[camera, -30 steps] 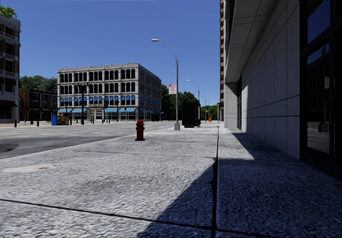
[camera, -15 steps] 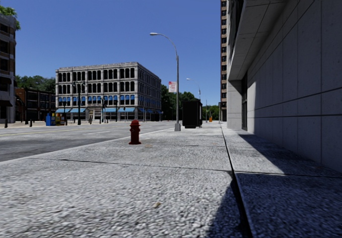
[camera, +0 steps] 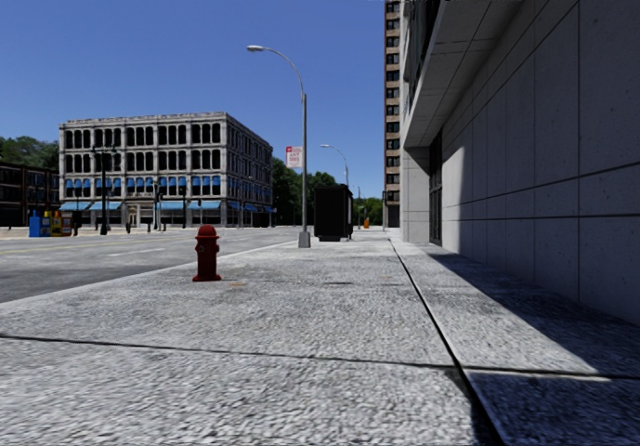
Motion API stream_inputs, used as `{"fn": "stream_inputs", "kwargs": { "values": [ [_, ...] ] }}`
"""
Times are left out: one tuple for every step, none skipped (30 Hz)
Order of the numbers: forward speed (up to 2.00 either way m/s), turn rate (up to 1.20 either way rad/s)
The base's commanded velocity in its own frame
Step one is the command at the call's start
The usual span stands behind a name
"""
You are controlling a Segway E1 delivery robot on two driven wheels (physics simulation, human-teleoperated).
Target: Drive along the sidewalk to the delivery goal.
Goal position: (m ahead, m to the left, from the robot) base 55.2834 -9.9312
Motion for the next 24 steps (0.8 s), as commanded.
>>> {"fn": "stream_inputs", "kwargs": {
  "values": [
    [2.0,-0.56],
    [2.0,-0.56],
    [2.0,-0.56],
    [2.0,-0.56],
    [2.0,-0.55],
    [2.0,0.0],
    [2.0,0.0],
    [2.0,0.0],
    [2.0,0.0],
    [2.0,0.0],
    [2.0,0.0],
    [2.0,0.0],
    [2.0,0.0],
    [2.0,0.0],
    [2.0,0.0],
    [2.0,0.0],
    [2.0,0.0],
    [2.0,0.0],
    [2.0,0.0],
    [2.0,0.0],
    [2.0,0.0],
    [2.0,0.0],
    [2.0,0.0],
    [2.0,0.0]
  ]
}}
